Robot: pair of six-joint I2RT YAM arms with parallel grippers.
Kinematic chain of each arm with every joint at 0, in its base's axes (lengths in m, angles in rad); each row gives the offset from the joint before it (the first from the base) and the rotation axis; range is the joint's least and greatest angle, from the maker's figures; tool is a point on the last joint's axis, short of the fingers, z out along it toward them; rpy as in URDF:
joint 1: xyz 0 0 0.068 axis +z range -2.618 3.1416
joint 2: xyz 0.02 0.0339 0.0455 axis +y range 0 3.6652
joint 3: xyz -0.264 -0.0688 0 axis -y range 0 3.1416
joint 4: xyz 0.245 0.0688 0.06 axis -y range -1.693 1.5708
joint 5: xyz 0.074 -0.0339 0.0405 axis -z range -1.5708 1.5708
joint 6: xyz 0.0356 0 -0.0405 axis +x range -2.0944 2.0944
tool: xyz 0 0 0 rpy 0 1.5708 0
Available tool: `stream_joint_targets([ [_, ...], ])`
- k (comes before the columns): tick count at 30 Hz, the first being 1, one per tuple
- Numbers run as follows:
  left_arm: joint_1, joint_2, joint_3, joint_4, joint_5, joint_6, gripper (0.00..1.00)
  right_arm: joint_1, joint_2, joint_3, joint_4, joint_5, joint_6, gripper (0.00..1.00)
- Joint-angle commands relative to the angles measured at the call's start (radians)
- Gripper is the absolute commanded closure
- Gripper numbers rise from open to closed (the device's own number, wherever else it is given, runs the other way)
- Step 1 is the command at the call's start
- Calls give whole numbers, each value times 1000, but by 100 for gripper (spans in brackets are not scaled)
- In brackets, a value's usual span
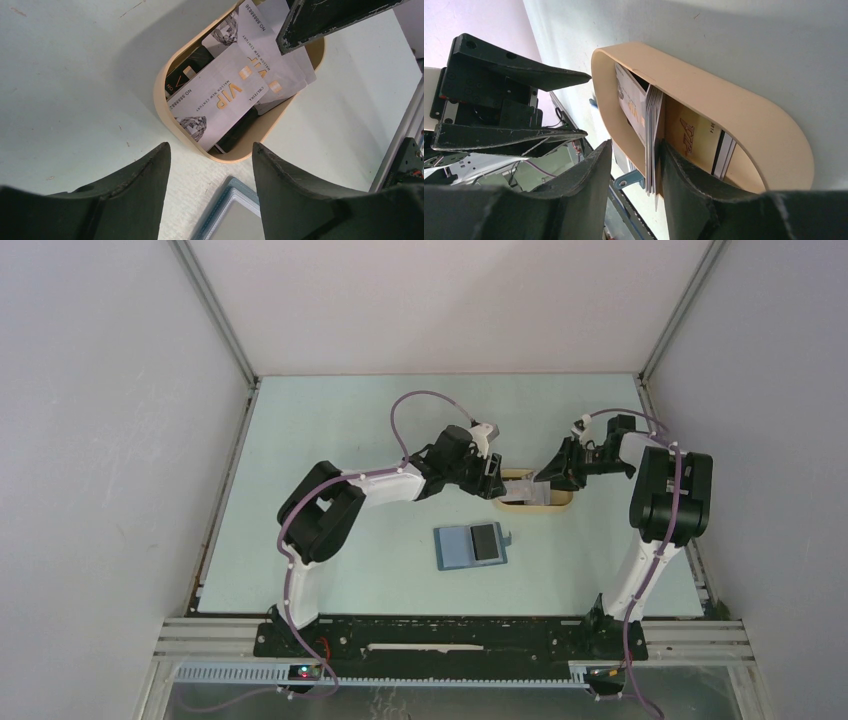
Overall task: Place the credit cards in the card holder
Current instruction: Pick up the credit card from the storage box.
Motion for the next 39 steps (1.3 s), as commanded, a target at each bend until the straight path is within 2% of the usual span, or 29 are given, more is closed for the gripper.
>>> stream_joint_targets([
  [1,-6,-14,50,11,10,22,34,-8,-59,36,-18,-34,-18,51],
  [16,-6,-16,48,12,14,23,34,-31,-54,35,-25,-17,-18,54],
  [39,-5,-21,44,15,16,25,34,-42,-58,35,-19,58,-13,84],
])
